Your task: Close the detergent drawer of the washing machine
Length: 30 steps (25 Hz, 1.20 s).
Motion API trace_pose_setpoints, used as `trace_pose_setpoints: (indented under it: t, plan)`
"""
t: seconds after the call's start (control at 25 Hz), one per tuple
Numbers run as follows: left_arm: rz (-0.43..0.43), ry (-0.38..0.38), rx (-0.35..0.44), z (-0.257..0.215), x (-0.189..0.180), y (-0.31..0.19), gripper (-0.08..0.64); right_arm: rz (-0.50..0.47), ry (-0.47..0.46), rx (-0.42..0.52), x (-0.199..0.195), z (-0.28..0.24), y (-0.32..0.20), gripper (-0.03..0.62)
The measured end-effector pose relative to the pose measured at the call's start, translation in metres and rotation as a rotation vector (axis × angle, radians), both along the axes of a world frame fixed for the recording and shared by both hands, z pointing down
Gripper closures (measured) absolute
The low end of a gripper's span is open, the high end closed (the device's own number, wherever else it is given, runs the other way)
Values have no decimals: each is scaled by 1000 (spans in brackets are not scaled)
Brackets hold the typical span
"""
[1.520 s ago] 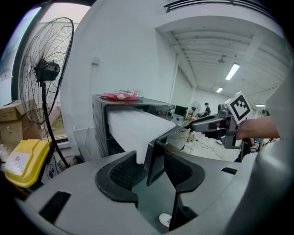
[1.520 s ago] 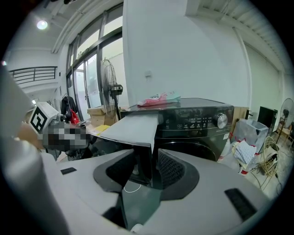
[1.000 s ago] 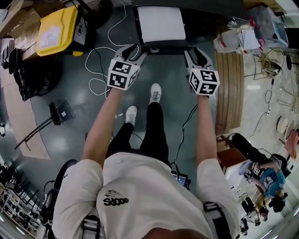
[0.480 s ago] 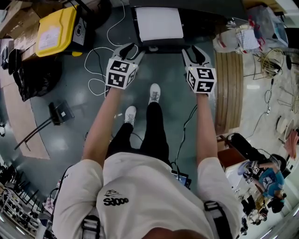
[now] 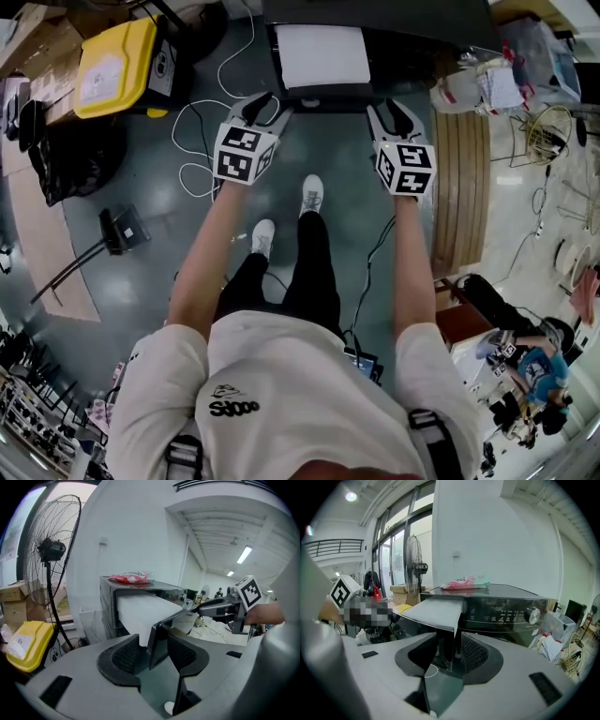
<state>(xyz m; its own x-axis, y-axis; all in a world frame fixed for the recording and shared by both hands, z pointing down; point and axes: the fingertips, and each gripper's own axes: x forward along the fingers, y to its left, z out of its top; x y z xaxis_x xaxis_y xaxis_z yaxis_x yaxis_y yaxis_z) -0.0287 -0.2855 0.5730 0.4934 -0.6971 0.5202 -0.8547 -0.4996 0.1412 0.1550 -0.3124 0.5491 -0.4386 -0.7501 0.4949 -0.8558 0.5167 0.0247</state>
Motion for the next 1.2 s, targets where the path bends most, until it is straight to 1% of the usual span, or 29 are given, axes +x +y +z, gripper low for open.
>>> trace_pose_setpoints:
  t: [0.4,0.6,0.8,0.96,1.08,1.2]
  plan:
    - [-17,-5,20,-7,-6,-26,364,22,-24,14,-5,-7,-26,442]
    - [-29,-12,22,-5,-11,-37,364,16,-26,15,-10,-5,-37,442]
    - [-57,-6,25,-6,-14,-53,370,8,-26,16,-12,-6,-54,442]
    - [-76,-5,33,-8,-19,-70,377,20,-40,22,-17,-8,-72,442]
    - [-83,10,33,-6,-23,-79,377,35,-66,22,-20,-7,-80,442]
    - [-98,42,26,-5,-25,-88,377,45,-80,22,-22,-6,-89,442]
